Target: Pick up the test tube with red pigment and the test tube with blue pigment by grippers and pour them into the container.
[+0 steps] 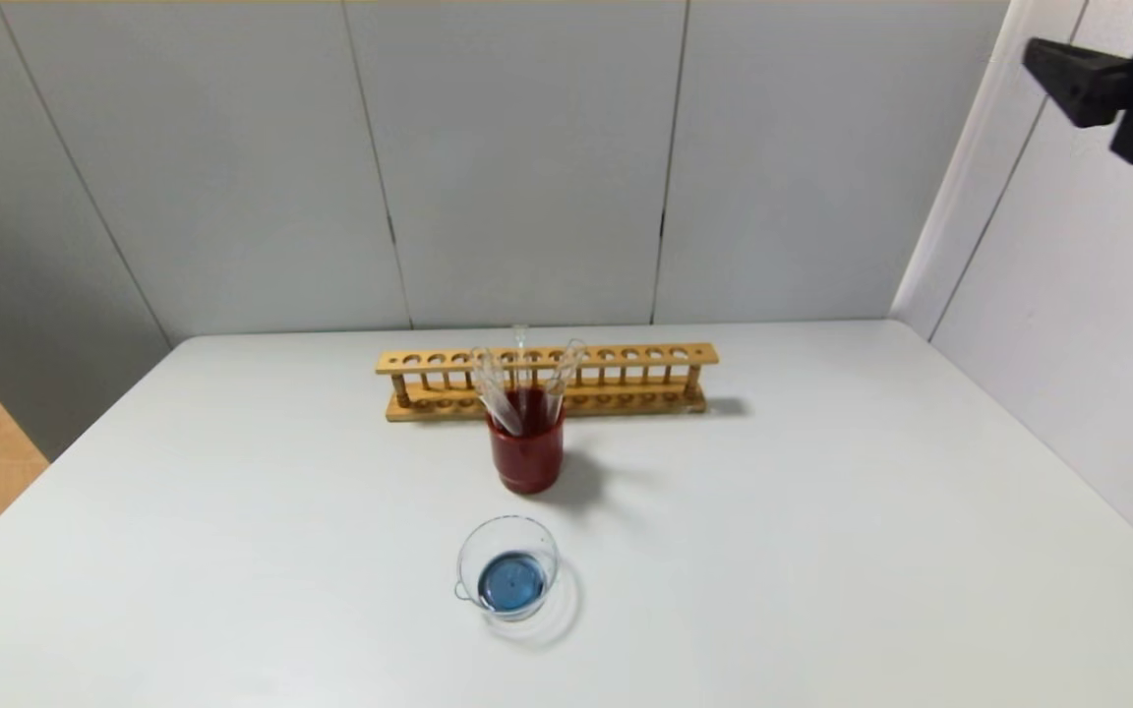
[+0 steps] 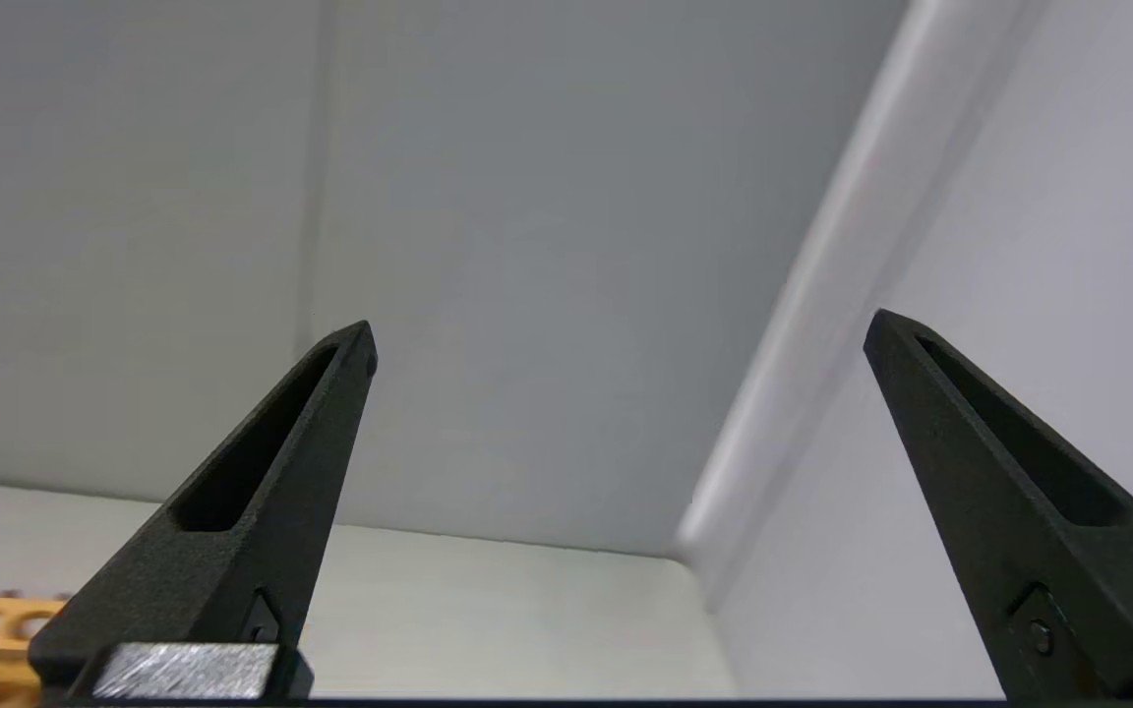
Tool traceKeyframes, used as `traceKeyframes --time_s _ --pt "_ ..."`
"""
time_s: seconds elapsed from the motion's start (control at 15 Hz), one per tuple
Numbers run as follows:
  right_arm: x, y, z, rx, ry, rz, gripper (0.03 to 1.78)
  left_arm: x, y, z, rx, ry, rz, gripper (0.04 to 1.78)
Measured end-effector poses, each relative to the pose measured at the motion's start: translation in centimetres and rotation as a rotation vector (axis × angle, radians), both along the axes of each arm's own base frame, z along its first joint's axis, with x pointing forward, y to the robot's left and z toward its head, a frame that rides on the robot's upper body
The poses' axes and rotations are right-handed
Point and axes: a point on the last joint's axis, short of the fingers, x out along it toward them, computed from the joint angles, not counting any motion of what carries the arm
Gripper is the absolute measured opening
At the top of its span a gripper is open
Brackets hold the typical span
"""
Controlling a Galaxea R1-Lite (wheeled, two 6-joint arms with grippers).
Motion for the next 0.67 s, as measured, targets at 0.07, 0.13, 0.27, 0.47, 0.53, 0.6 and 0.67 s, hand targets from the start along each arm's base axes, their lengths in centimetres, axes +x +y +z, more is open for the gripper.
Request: traceKeyframes --time_s 0.07,0.13,0.27,0.47,0.53,0.6,0.67 --pt "-1.4 -1.1 0.1 -0.001 0.002 -0.029 1.74 0.0 0.0 0.0 0.000 0.000 0.000 1.71" --pt "-2.7 -2.0 0.2 -0.003 0.005 -0.053 1.74 0.0 0.0 0.0 0.000 0.000 0.000 1.71" --pt "-5.8 -3.5 0.0 -0.009 0.029 -0.097 1.74 0.0 0.0 0.0 0.000 0.000 0.000 1.71" --pt "-11.1 -5.5 -0.6 -0.008 0.048 -0.165 1.74 0.0 0.0 0.0 0.000 0.000 0.000 1.71" --pt "-12.9 -6.0 -0.8 -0.005 0.045 -0.190 1.74 0.0 0.0 0.0 0.000 0.000 0.000 1.71" --pt "-14.8 -6.4 -0.9 -0.001 0.036 -0.213 1.74 0.0 0.0 0.0 0.000 0.000 0.000 1.71" --pt "-16.8 -6.7 -1.2 0.002 0.027 -0.236 1.74 0.0 0.0 0.0 0.000 0.000 0.000 1.71"
